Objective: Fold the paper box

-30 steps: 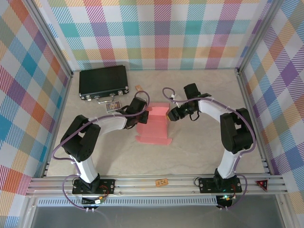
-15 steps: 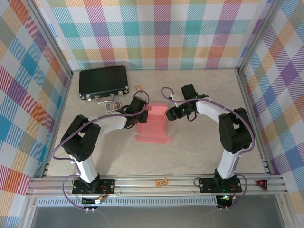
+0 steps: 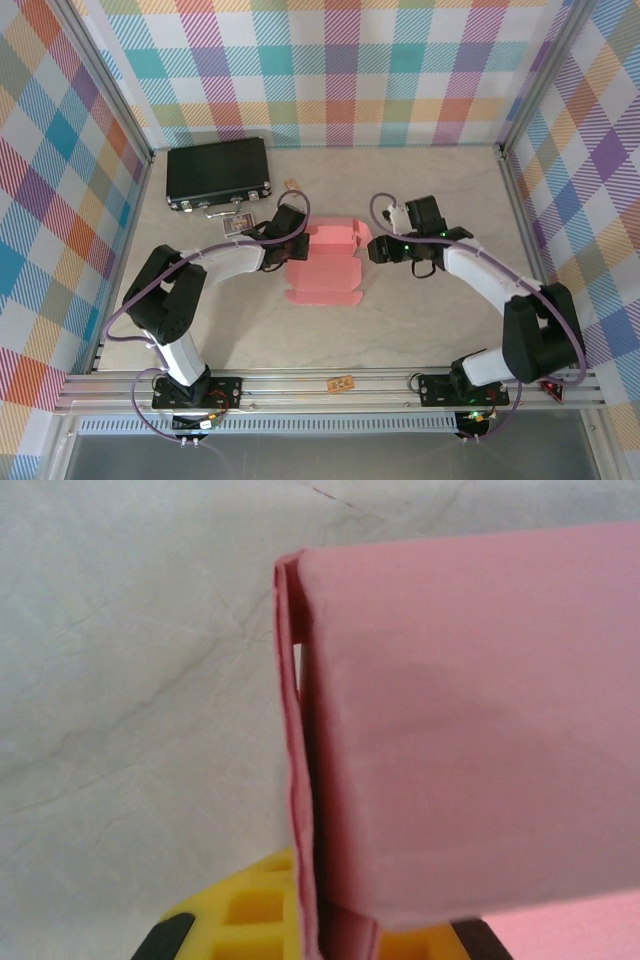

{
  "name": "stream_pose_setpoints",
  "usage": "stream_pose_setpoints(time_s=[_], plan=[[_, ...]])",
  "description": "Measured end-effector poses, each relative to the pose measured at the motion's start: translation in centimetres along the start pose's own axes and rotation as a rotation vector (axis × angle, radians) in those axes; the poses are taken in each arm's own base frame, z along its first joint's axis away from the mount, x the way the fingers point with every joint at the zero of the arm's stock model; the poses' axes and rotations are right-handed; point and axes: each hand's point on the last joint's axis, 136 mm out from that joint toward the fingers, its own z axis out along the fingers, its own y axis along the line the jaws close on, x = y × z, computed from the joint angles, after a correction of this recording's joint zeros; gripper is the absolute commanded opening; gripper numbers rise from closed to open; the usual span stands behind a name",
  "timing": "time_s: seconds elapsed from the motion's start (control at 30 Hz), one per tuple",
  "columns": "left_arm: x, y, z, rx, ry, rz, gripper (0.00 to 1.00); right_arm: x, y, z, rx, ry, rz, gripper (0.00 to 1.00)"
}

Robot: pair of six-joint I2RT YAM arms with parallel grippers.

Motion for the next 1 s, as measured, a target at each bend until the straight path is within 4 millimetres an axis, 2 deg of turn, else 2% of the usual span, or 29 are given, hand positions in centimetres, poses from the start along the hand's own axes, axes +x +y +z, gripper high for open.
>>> stream_pose_setpoints(time_s=[0.17,0.3,0.57,0.77,1.0], plan=[[-0.6,0.4,-1.6,-0.014,-0.018,-0.073,0.0,2.8,0.2,0.1,-0.045,-0.018,0.11,0.56],[-0.6,0.5,-2.0,-0.018,-0.011,-0.114,0.0,3.9,0.4,0.7,-0.082,-0.011,0.167,0.56],[-0.1,0.4,-2.0,-0.011,0.01,-0.159,0.0,2.2,1.1,2.5,-0.167,-0.059,0.231,0.53],[-0.7,0.0,-2.8,0.011,-0.006,-0.174,0.0,2.6,0.6,4.3,-0.179,-0.033,0.285,0.51],[-0.7,-0.1,-3.2,0.027,-0.01,-0.189,0.0,2.5,0.1,4.8,-0.162,-0.044,0.332,0.37]])
